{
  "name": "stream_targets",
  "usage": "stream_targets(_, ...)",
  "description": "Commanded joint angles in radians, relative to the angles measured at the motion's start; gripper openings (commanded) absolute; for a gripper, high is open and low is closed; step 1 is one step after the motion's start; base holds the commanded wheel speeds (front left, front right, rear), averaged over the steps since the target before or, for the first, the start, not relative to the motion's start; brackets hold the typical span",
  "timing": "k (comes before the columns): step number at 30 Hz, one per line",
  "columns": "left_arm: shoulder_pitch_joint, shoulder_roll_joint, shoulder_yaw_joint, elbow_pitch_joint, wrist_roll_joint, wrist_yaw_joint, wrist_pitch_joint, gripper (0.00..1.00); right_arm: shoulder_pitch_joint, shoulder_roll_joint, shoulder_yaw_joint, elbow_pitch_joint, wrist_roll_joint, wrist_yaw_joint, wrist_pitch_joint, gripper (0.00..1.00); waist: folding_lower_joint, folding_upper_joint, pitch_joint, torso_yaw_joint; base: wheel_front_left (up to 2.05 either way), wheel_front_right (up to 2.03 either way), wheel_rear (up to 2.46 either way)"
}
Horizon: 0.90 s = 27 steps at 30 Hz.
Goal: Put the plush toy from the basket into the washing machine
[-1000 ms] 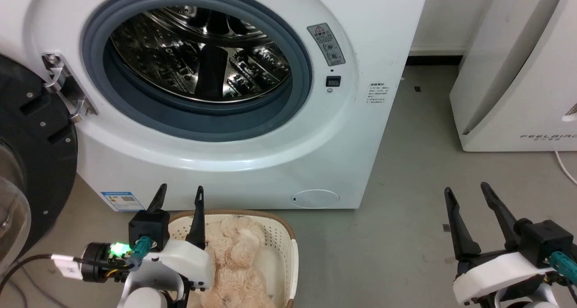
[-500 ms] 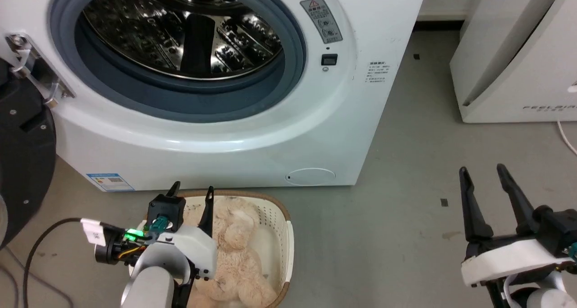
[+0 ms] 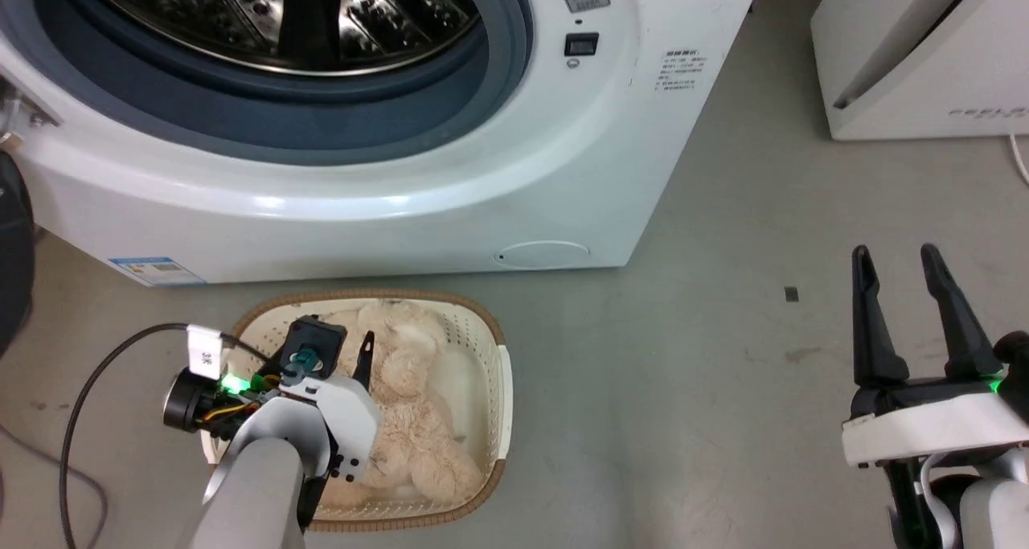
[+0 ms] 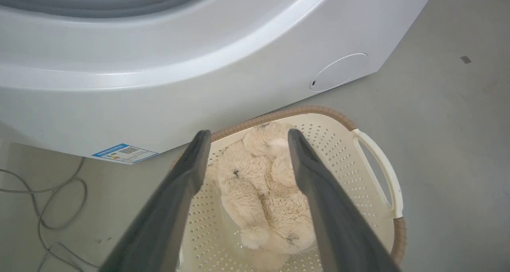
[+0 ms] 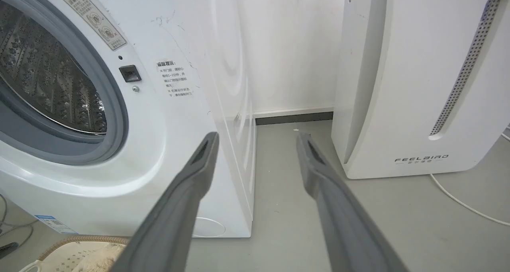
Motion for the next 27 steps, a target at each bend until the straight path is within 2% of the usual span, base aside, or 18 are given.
stream_targets(1, -0.031, 0.009, -0.011, 0.023, 0.009, -0.003, 0.006, 1.0, -0.023, 0.0, -0.004, -0.008, 0.009, 0.0, -0.01, 1.0, -0.0001, -0.0001, 0.024, -0.007, 0.0, 0.0, 0.0)
stream_targets(18, -0.174, 0.082, -0.087, 0.201, 0.023, -0.032, 0.167, 1.0, -0.097, 0.0, -0.023, -0.041, 0.057, 0.0, -0.045, 1.0, -0.0001, -0.0001, 0.229, -0.037, 0.0, 0.0, 0.0)
stream_targets(27, -0.259, 0.101, -0.121, 0.294, 0.019, -0.035, 0.198, 1.0, -0.133, 0.0, -0.039, -0.062, 0.079, 0.0, -0.064, 1.0, -0.0001, -0.0001, 0.343, -0.046, 0.0, 0.0, 0.0)
